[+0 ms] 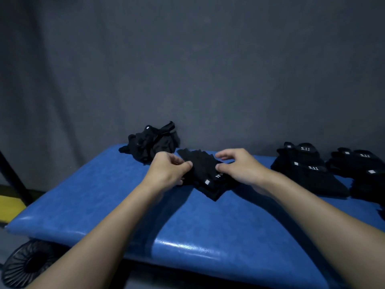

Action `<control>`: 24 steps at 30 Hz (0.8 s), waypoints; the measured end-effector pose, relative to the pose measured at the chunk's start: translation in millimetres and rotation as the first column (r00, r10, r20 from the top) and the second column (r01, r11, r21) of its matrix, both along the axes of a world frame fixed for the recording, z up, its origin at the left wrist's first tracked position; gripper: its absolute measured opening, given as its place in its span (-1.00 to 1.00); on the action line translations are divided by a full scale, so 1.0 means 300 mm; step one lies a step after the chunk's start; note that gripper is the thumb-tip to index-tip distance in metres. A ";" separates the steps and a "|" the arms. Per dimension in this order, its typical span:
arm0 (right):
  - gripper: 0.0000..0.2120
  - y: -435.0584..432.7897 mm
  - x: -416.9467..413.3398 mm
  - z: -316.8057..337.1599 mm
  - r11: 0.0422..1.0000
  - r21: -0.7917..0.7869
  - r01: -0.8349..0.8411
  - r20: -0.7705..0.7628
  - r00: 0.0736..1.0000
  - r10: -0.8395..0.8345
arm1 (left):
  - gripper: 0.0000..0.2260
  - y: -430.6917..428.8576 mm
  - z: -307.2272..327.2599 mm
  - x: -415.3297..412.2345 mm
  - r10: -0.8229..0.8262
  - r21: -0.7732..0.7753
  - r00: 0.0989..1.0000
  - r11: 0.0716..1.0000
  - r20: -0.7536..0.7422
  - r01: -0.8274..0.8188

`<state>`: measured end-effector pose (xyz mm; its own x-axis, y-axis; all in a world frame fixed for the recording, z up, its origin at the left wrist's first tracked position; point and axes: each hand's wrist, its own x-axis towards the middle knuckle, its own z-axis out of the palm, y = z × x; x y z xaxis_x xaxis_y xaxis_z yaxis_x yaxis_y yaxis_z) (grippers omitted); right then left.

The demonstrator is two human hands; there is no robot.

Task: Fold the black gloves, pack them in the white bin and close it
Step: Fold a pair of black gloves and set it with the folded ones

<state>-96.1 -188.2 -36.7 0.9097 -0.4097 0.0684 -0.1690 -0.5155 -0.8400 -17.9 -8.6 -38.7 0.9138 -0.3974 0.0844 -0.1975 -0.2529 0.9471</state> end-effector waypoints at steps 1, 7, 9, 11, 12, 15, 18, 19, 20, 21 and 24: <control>-0.69 0.000 -0.003 -0.011 1.000 -0.001 0.001 0.000 1.000 -0.001 | -0.79 0.002 -0.006 0.004 0.002 0.016 1.000 1.000 -0.012 -0.002; -0.83 -0.033 -0.004 -0.041 0.987 -0.083 0.141 0.033 0.990 -0.138 | -0.89 0.007 -0.018 0.023 0.002 0.047 0.998 0.999 0.066 -0.006; -0.92 -0.035 -0.002 -0.043 0.992 -0.019 0.128 0.073 0.989 -0.127 | -0.90 0.008 -0.014 0.017 -0.003 0.058 0.995 0.998 0.100 -0.003; -0.92 -0.028 -0.002 -0.032 0.992 0.029 0.125 0.153 0.980 -0.128 | -0.89 0.008 -0.003 0.007 0.001 0.036 0.994 0.999 0.112 -0.005; -0.91 -0.024 -0.002 -0.024 0.990 0.053 0.130 0.197 0.971 -0.138 | -0.89 0.008 0.003 0.004 0.007 0.012 0.994 1.000 0.110 -0.008; -0.95 -0.016 -0.013 -0.005 0.985 0.091 0.145 0.223 0.961 -0.162 | -0.90 0.014 0.015 0.002 0.006 0.004 0.995 1.000 0.096 -0.006; -0.89 -0.026 -0.030 -0.036 0.995 -0.020 0.101 0.059 0.993 -0.100 | -0.93 0.023 -0.006 0.000 -0.032 0.158 0.992 0.987 0.124 0.012; -0.89 -0.030 -0.034 -0.050 0.995 -0.039 0.097 0.033 0.995 -0.096 | -0.95 0.023 -0.015 -0.001 -0.045 0.204 0.989 0.979 0.139 0.016; -0.89 -0.034 -0.039 -0.060 0.994 -0.044 0.102 0.033 0.994 -0.100 | -0.98 0.023 -0.022 -0.004 -0.058 0.231 0.986 0.973 0.156 0.020; -0.88 -0.037 -0.042 -0.067 0.993 -0.038 0.108 0.043 0.993 -0.106 | -0.97 0.020 -0.024 -0.007 -0.069 0.238 0.982 0.971 0.177 0.025; -0.88 -0.039 -0.051 -0.074 0.996 -0.043 0.083 0.028 0.996 -0.082 | -0.90 0.011 -0.024 -0.010 -0.097 0.233 0.973 0.971 0.209 0.047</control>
